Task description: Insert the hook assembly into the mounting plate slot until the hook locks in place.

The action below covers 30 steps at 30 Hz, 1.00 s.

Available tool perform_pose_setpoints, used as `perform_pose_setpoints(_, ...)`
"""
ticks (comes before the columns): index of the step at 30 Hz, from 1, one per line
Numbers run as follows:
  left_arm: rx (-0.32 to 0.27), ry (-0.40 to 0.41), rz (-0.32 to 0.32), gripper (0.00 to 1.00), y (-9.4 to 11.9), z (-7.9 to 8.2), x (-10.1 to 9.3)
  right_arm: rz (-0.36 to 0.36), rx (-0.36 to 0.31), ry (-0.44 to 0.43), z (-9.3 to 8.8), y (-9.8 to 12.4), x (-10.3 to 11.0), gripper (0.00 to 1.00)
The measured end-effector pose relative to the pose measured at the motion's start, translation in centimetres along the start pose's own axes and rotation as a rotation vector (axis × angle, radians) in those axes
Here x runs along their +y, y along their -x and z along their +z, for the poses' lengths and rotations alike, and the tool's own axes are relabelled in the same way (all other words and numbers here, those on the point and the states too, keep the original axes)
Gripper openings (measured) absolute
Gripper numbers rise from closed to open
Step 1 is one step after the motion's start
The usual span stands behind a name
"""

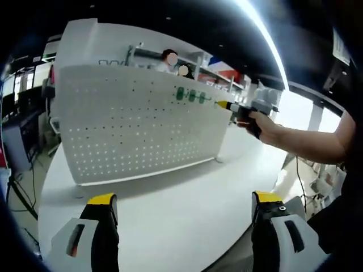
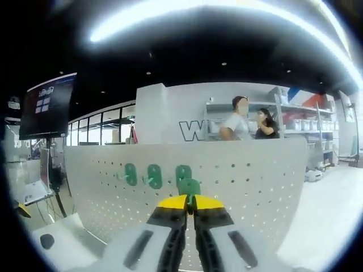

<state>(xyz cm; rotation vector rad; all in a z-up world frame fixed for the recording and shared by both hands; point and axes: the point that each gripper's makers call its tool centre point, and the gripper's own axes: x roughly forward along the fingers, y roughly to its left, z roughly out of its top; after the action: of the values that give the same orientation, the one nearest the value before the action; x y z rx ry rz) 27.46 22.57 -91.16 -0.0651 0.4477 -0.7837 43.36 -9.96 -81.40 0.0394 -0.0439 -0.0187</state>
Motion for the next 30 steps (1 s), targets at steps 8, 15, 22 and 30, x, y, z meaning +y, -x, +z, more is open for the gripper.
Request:
perform_pose_setpoints(8, 0.017, 0.007, 0.004, 0.99, -0.1, -0.4, 0.3, -0.021, 0.002, -0.022, -0.5, -1.3, -0.9, 0.01)
perform_pose_setpoints(15, 0.023, 0.007, -0.001, 0.99, -0.5, -0.4, 0.4, -0.040, -0.019, -0.023, 0.3, -2.9, -2.2, 0.01)
perform_pose_setpoints(22, 0.033, 0.010, 0.005, 0.99, -0.7, -0.6, 0.8, -0.043, -0.046, -0.030, 1.4, -4.2, -3.1, 0.01)
perform_pose_setpoints(30, 0.042, 0.005, 0.007, 0.99, -0.9, -0.5, 0.9, -0.061, -0.054, -0.040, 1.4, -4.5, -3.6, 0.01)
